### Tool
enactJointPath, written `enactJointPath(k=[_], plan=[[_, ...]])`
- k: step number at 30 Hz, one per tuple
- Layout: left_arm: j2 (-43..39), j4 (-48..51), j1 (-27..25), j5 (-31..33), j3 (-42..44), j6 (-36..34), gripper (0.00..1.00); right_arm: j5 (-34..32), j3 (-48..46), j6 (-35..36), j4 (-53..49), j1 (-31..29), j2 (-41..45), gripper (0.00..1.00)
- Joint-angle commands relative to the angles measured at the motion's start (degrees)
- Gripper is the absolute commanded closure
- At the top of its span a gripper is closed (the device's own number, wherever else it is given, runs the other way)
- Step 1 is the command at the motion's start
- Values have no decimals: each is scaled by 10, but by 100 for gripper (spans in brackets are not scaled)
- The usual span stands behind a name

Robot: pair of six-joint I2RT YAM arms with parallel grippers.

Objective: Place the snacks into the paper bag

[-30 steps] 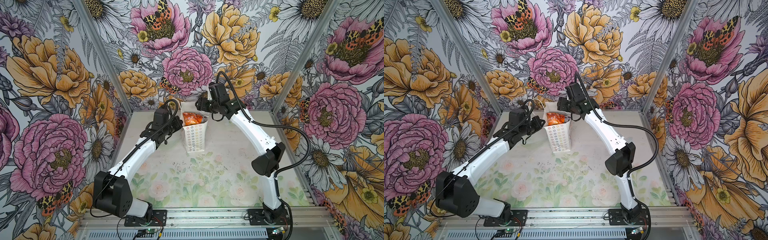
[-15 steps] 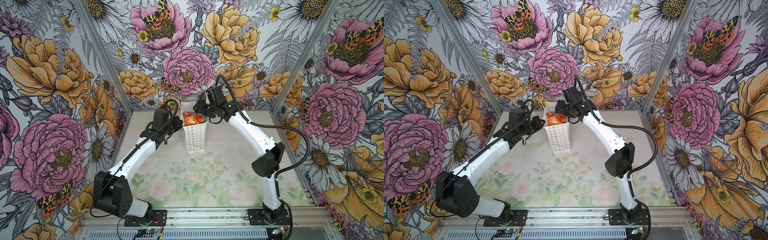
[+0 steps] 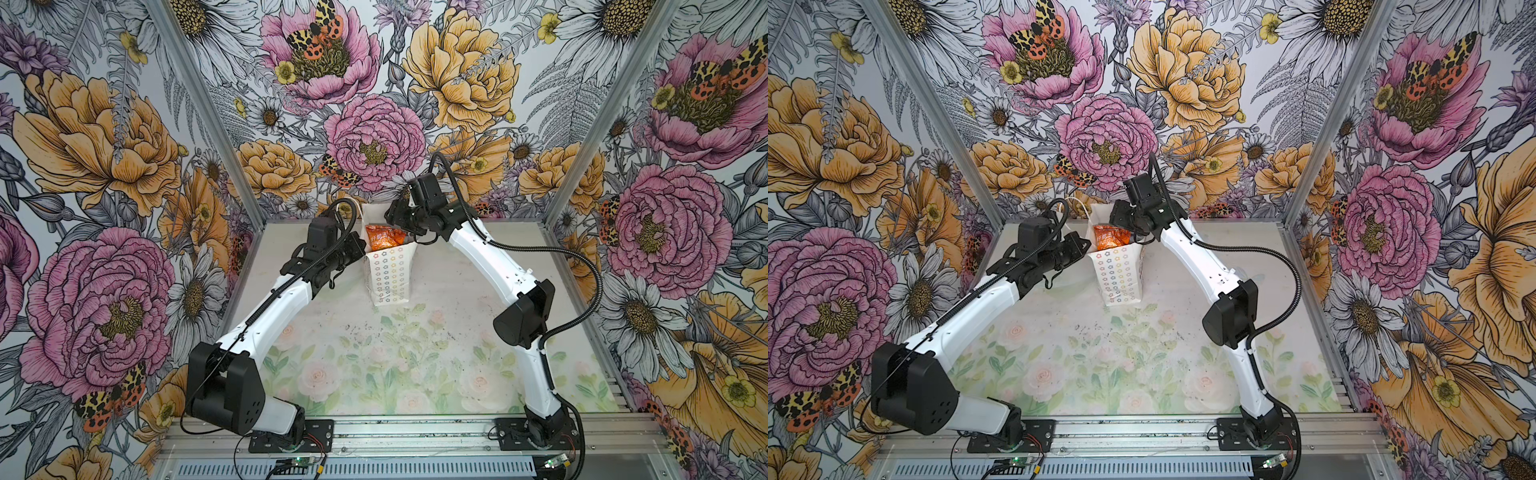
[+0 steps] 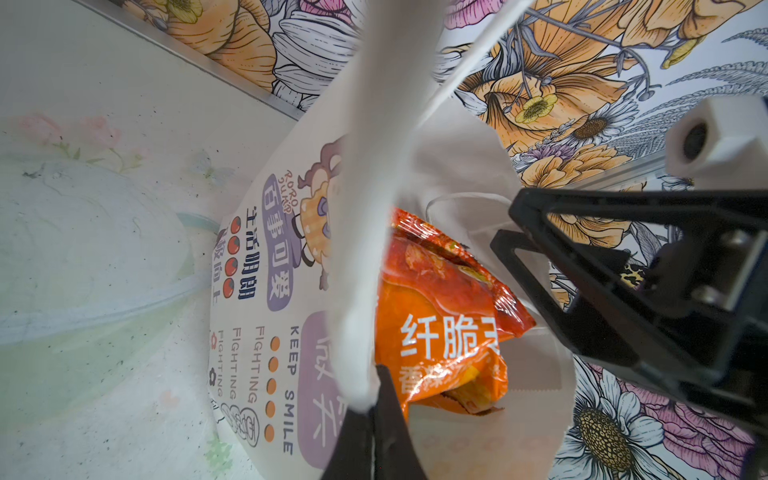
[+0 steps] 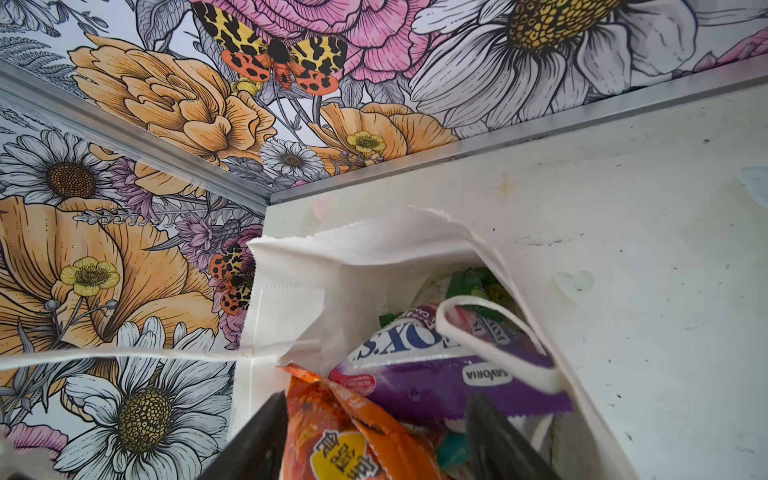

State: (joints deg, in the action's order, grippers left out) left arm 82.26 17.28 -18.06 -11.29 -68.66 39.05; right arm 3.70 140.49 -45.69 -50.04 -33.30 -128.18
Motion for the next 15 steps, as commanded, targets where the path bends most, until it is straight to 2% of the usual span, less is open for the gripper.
enactJointPath(k=[1,8,15], plan=[[4,3,5,-13,11,-6,100,6,18,-6,20,1,-26,35],[4,4,6,-12,11,-5,100,9,6,4,53,0,-26,35],[5,4,6,-12,11,-5,100,21,-59,26,126,1,11,36]])
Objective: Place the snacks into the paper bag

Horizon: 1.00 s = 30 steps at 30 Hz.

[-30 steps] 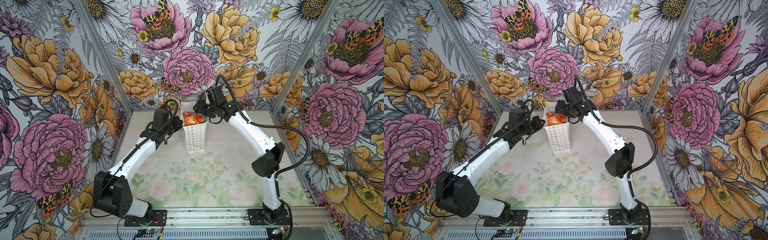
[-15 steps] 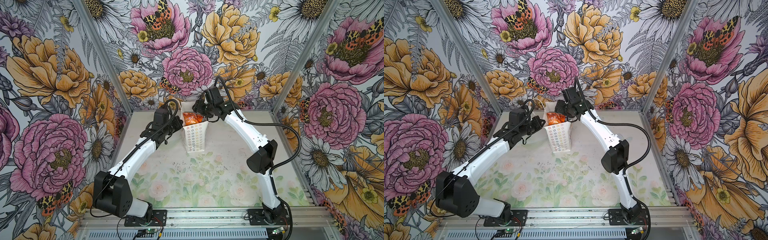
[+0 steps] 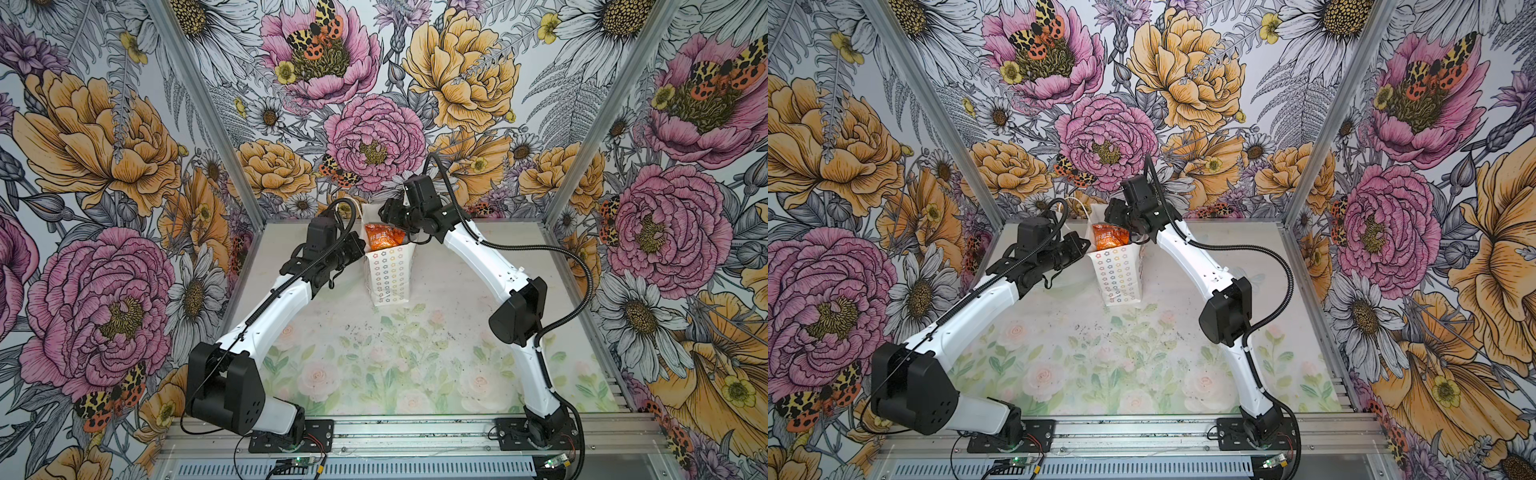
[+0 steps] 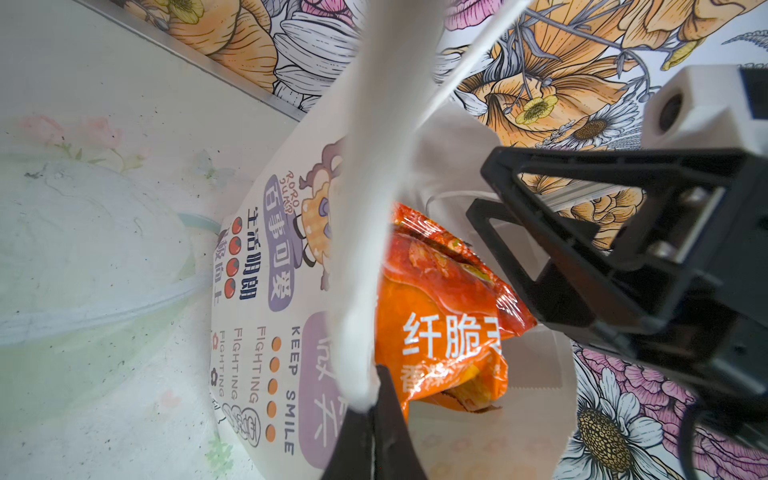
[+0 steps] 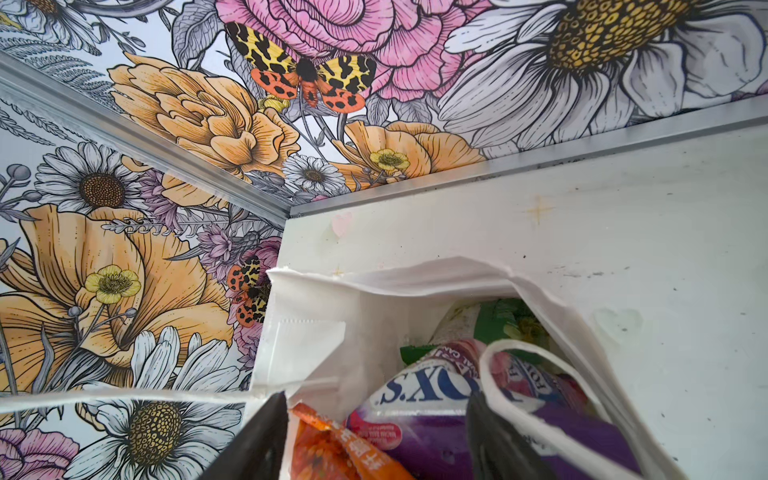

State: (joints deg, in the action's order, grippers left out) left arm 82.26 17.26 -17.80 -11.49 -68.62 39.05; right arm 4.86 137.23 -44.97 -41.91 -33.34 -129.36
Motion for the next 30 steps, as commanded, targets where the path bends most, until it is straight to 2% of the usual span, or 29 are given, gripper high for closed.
enactJointPath(k=[1,7,13,18,30], plan=[[6,4,4,-10,9,-5,100,10,-39,21,58,1,31,36],[9,5,4,-11,7,-5,100,22,-123,28,147,7,90,36],[7,6,4,-11,7,-6,100,51,-129,50,146,14,123,36],[3,6,5,-9,7,-6,100,32,-140,63,144,20,153,36],[1,7,4,-8,8,-6,100,41,-183,10,115,21,148,36]])
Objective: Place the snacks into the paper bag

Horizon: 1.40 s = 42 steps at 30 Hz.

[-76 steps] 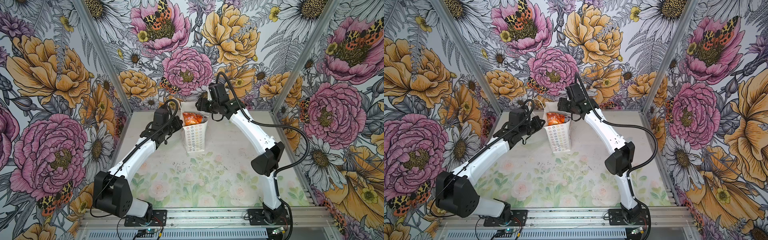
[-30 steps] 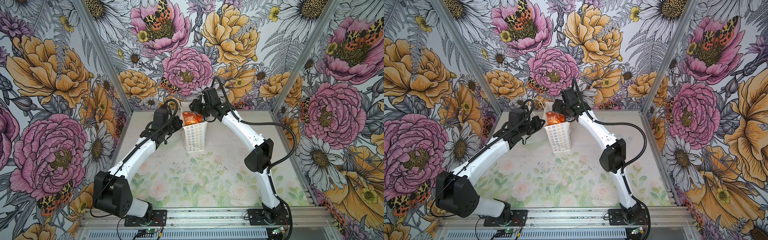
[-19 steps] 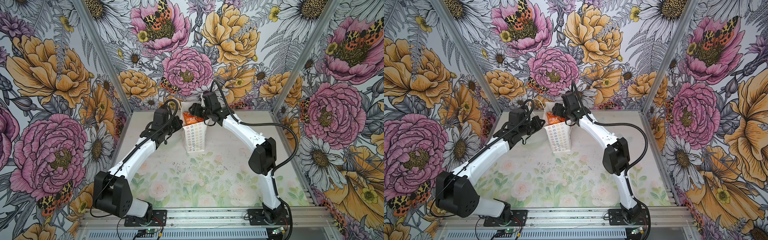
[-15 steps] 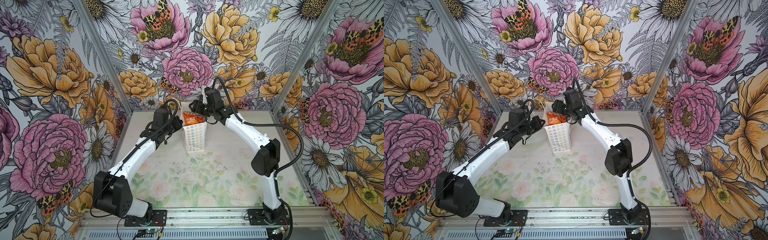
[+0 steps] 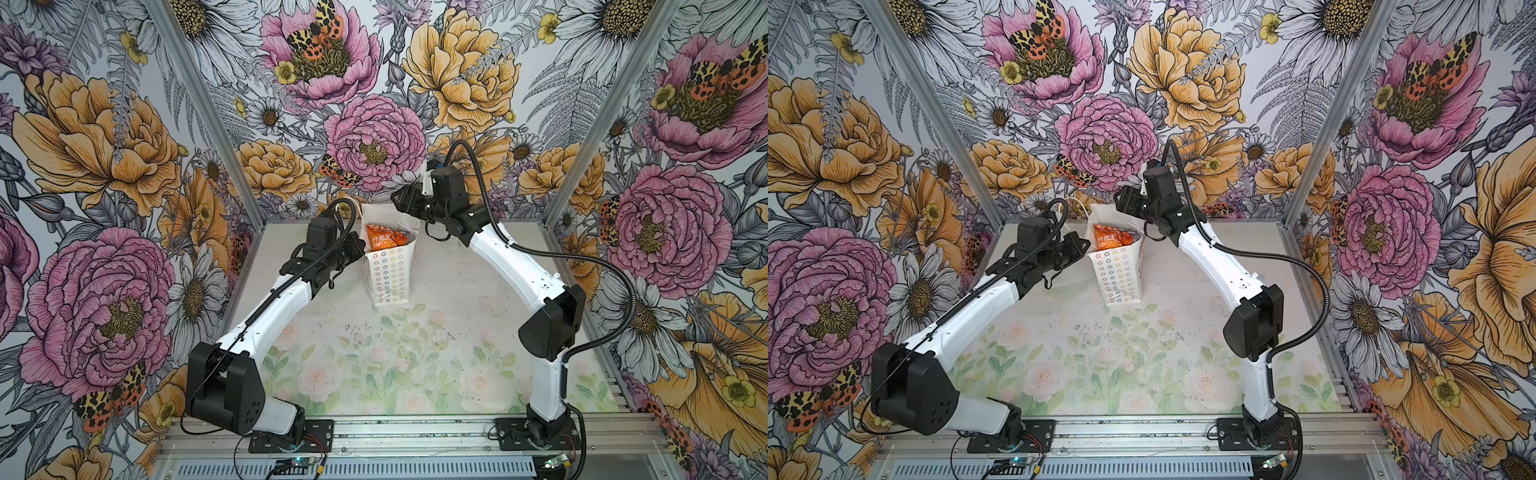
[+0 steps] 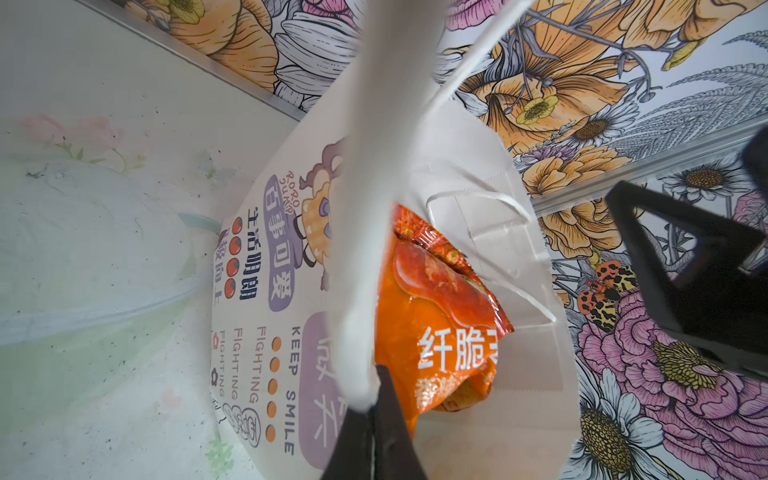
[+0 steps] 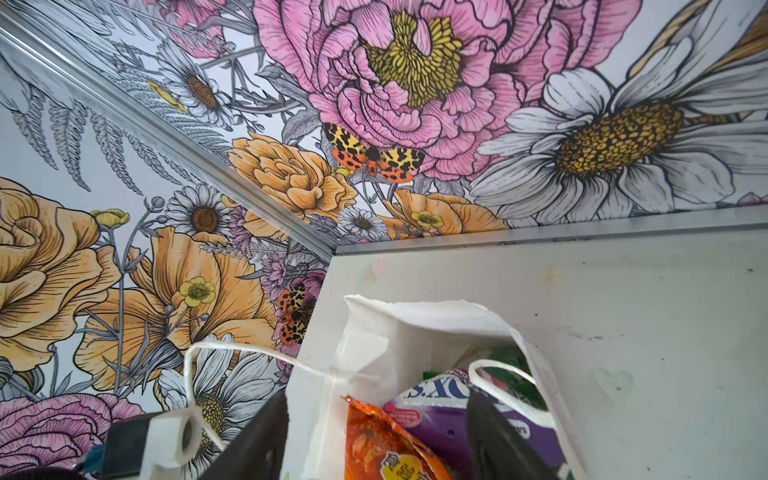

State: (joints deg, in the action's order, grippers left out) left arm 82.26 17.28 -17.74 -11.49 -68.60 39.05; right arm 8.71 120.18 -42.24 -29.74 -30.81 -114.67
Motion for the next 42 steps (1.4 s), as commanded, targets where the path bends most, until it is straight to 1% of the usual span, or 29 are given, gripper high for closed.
enactJointPath(k=[1,10,17,30,37,42], plan=[[1,7,3,-7,8,-6,100,5,-17,-20,-7,-6,1,36],[-3,7,3,-6,8,-6,100,7,-45,-32,-13,-12,4,36],[-1,6,-1,-5,7,-6,100,7,-40,-44,-19,-13,-11,36],[1,6,-5,-6,4,-6,100,-3,-10,-41,-48,-21,-28,36],[-3,6,-7,-5,4,-6,100,-10,42,-53,-85,-21,-66,36],[-8,6,-5,-1,7,-7,100,-18,64,-58,-114,-19,-78,36]])
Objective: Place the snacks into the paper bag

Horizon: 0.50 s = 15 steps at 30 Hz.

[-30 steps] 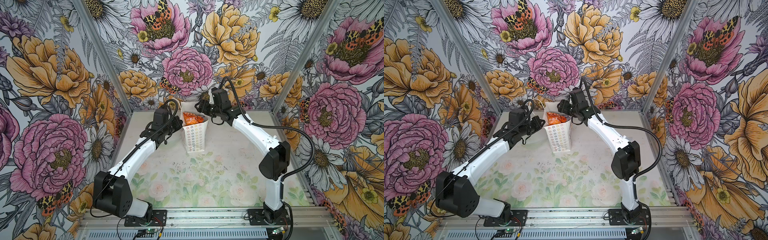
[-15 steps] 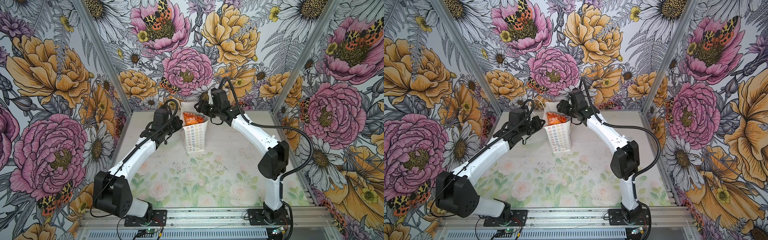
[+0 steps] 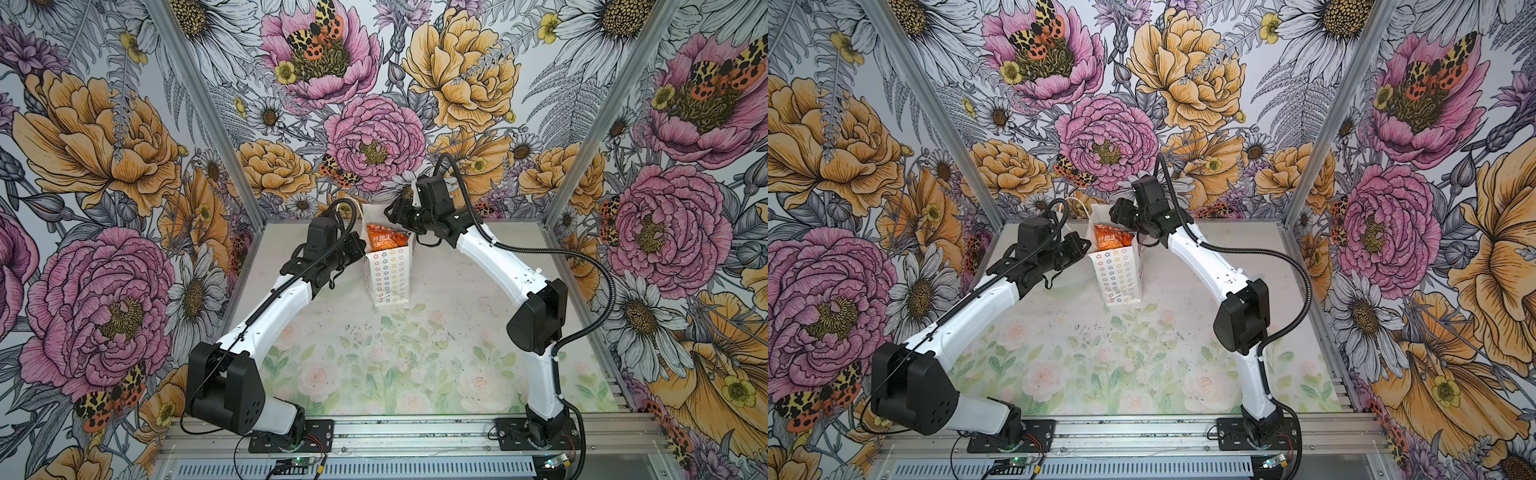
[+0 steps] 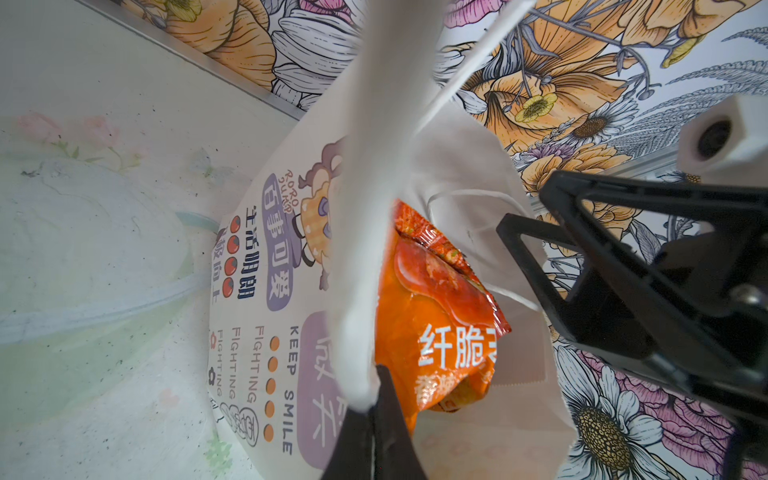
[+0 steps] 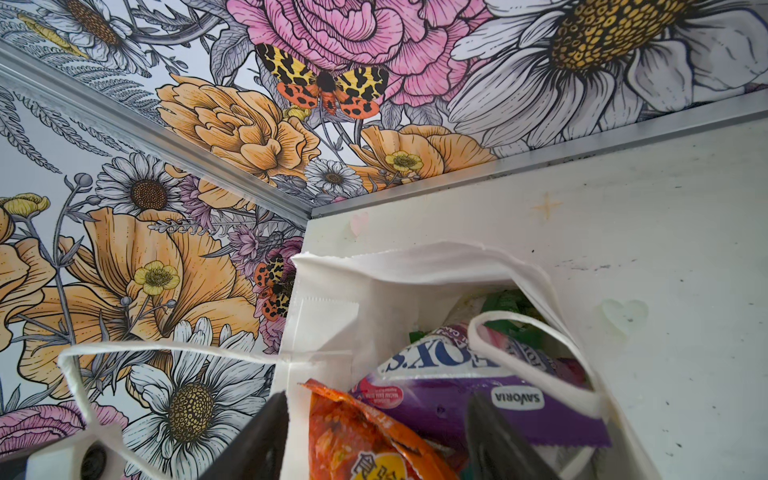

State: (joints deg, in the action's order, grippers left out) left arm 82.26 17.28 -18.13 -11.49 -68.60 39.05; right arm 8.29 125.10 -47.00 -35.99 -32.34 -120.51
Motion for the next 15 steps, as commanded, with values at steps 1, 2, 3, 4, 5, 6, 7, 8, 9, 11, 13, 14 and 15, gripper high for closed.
enactJointPath(k=[1,2,3,4,5,6,7,8,9,11,13,14,15], plan=[[-8,6,-3,-2,7,-7,100,-15,18,-13,-58,-4,-20,36],[-7,6,-3,-2,7,-7,100,-16,23,-12,-64,-3,-20,36],[-7,6,-3,-3,7,-7,100,-19,27,-13,-71,-3,-19,36],[-7,6,-3,-3,7,-7,100,-22,32,-11,-78,-3,-17,36],[-7,6,-3,-3,7,-7,100,-25,35,-9,-83,-4,-15,36],[-7,6,-4,-2,7,-7,100,-27,39,-8,-88,-4,-11,36],[-7,6,-3,-2,5,-7,100,-30,44,-8,-94,-5,-8,36],[-7,5,-3,-2,5,-6,100,-33,50,-8,-99,-6,-6,36],[-7,4,-5,-2,6,-6,100,-37,57,-6,-107,-8,-4,36],[-9,1,-5,-1,7,-4,100,-47,72,-5,-123,-10,-3,36],[-8,-4,-6,-3,8,0,100,-63,91,-13,-145,-14,-5,36],[-9,-5,-6,-4,8,2,100,-70,102,-19,-159,-16,-9,37],[-9,-9,-7,-4,9,4,100,-77,120,-24,-177,-18,-16,37]])
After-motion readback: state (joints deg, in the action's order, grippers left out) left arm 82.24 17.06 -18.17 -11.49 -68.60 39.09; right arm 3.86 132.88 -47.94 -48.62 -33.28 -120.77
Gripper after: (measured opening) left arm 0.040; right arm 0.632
